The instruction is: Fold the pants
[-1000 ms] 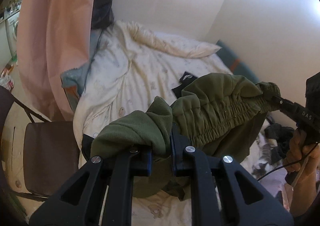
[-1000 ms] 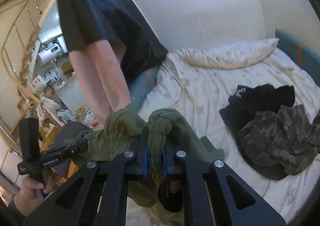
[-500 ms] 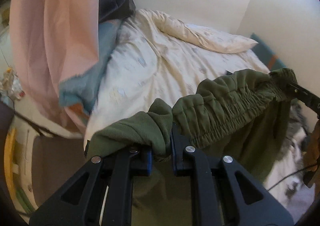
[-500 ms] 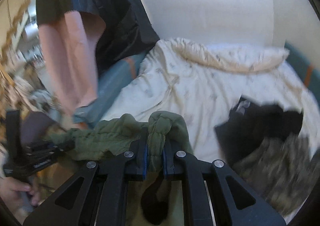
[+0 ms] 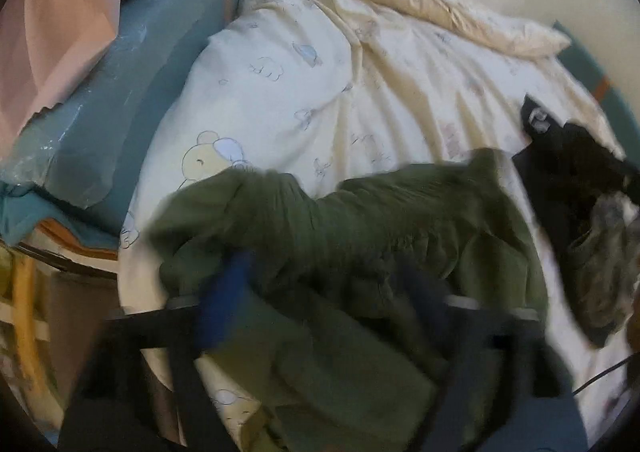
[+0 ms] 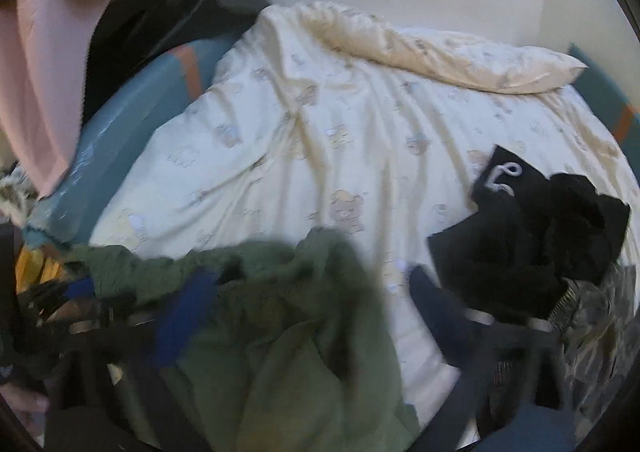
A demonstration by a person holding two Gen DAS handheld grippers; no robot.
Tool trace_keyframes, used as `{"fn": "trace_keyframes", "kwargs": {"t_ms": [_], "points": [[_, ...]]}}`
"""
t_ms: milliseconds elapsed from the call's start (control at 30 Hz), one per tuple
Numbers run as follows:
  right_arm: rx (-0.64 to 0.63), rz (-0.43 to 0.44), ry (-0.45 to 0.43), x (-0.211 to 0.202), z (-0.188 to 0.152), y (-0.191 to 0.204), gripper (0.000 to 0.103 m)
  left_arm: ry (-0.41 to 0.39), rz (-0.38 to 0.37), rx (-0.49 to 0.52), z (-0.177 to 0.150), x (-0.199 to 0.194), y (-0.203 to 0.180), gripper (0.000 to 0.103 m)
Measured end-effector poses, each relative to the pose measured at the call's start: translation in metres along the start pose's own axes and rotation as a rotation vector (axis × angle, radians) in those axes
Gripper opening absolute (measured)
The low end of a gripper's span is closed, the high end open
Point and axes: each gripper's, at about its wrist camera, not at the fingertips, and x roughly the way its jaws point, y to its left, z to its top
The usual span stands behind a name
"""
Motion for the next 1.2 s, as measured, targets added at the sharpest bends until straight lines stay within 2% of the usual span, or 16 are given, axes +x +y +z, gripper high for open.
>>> {"fn": "trace_keyframes", "kwargs": {"t_ms": [100, 267, 400, 533, 667, 833, 967, 1200], "points": [[-0.004, 0.011, 0.051, 0.010, -0.015, -0.011, 0.102, 0.026, 0.001, 0.044, -0.012, 0.006, -0.004, 0.089], [-0.020, 0.015, 0.078, 0.003, -0.045, -0.028, 0.102, 0.023, 0.001, 0.010, -0.030, -0.006, 0.009, 0.089], [-0.003, 0.040, 0.100, -0.021, -0.071, -0.044, 0.102, 0.019, -0.010, -0.009, -0.050, -0.025, 0.020, 0.089], [0.028, 0.075, 0.095, -0.052, -0.102, -0.060, 0.102, 0.011, -0.030, 0.000, -0.081, -0.042, 0.025, 0.089], [0.035, 0.058, 0.102, -0.076, -0.135, -0.067, 0.102, 0.025, -0.006, -0.002, -0.106, -0.047, 0.028, 0.089], [0.137, 0.088, 0.091, -0.097, -0.172, -0.076, 0.102, 0.041, 0.008, -0.035, -0.129, -0.058, 0.030, 0.089], [0.196, 0.134, 0.053, -0.124, -0.203, -0.070, 0.102, 0.029, 0.031, -0.005, -0.150, -0.078, 0.021, 0.089], [0.218, 0.176, 0.018, -0.162, -0.249, -0.057, 0.102, -0.009, 0.003, 0.017, -0.201, -0.120, 0.009, 0.089]]}}
